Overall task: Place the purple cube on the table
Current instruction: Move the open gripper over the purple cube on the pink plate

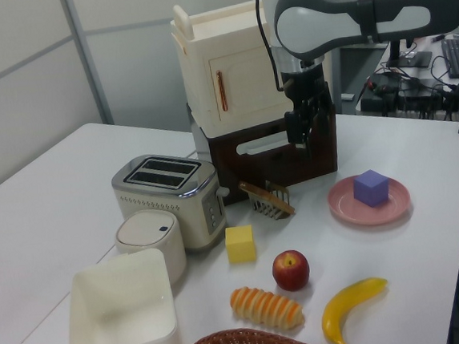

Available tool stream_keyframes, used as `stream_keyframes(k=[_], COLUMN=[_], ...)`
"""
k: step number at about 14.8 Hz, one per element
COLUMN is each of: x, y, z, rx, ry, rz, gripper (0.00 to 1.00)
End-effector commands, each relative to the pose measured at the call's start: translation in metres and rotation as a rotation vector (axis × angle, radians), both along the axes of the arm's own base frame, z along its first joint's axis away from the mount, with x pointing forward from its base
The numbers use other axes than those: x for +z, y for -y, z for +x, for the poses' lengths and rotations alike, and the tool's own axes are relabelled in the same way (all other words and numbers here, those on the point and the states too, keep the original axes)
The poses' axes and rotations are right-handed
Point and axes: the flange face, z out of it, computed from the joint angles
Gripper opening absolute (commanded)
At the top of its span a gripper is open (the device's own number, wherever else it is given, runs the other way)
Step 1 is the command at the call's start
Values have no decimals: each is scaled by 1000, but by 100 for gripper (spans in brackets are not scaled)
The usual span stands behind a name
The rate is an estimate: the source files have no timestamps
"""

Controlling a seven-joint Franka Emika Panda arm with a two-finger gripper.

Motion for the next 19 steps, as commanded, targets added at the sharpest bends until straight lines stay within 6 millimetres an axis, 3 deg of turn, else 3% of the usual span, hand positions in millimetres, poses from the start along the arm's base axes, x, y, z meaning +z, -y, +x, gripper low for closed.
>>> stream_keyframes(k=[1,14,16,19], x=[4,4,2,-28], y=[-2,-4,6,27], z=[-3,-3,-5,-9], rx=[2,4,-60,-302], ry=[-29,-29,-25,-34], rz=[35,26,31,-10], gripper=[100,100,100,100])
